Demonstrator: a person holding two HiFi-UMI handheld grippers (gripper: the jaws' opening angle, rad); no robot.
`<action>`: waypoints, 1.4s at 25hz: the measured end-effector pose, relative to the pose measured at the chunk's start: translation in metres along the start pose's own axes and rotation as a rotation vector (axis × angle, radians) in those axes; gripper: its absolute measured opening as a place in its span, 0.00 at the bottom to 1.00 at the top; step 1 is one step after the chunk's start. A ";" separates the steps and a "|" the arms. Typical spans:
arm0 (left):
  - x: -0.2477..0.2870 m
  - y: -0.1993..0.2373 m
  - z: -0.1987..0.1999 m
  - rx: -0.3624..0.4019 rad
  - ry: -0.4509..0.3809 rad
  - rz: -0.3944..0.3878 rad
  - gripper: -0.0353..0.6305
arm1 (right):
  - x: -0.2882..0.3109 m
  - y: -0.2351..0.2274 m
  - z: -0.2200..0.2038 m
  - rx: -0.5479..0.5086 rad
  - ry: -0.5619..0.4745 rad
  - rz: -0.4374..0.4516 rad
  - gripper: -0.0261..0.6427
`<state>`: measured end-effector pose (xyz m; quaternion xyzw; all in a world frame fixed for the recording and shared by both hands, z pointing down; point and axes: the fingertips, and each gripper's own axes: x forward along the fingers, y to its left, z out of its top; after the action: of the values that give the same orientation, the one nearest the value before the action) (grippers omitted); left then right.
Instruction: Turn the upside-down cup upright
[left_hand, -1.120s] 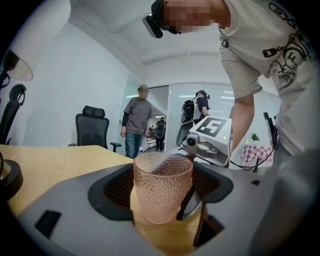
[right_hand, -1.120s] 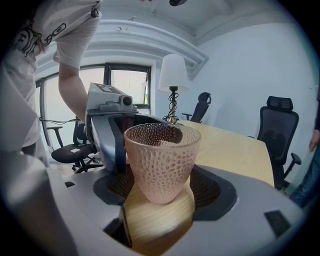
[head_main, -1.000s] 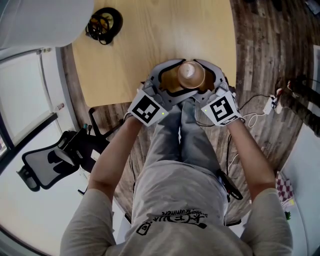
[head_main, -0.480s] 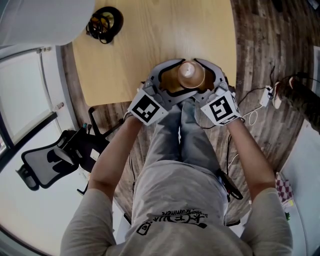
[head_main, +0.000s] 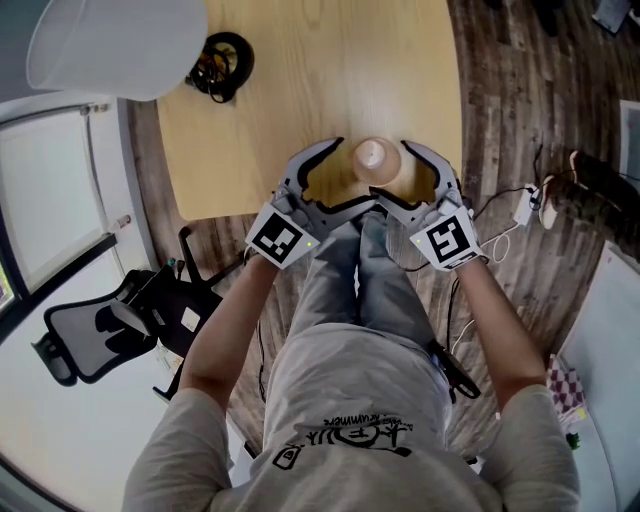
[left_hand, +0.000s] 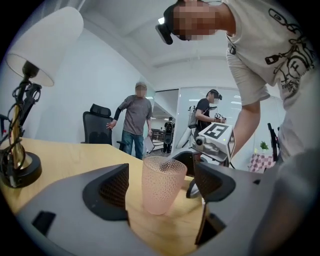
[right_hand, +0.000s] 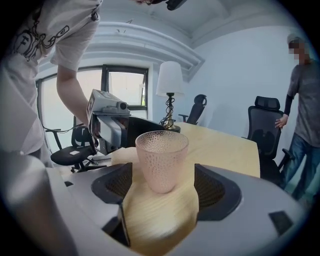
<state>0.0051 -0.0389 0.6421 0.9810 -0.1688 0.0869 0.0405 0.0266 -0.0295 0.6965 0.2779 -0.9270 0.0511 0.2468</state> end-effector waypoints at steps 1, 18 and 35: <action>-0.006 0.001 0.005 -0.029 -0.016 0.023 0.65 | -0.006 -0.001 0.000 0.004 0.006 -0.003 0.58; -0.068 -0.021 0.143 -0.283 -0.065 0.238 0.08 | -0.132 -0.002 0.150 0.287 -0.211 -0.171 0.21; -0.073 -0.040 0.260 -0.382 -0.106 0.286 0.06 | -0.180 -0.004 0.271 0.447 -0.352 -0.218 0.08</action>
<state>-0.0086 -0.0058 0.3711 0.9248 -0.3213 0.0068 0.2037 0.0429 -0.0075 0.3725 0.4276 -0.8861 0.1781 0.0190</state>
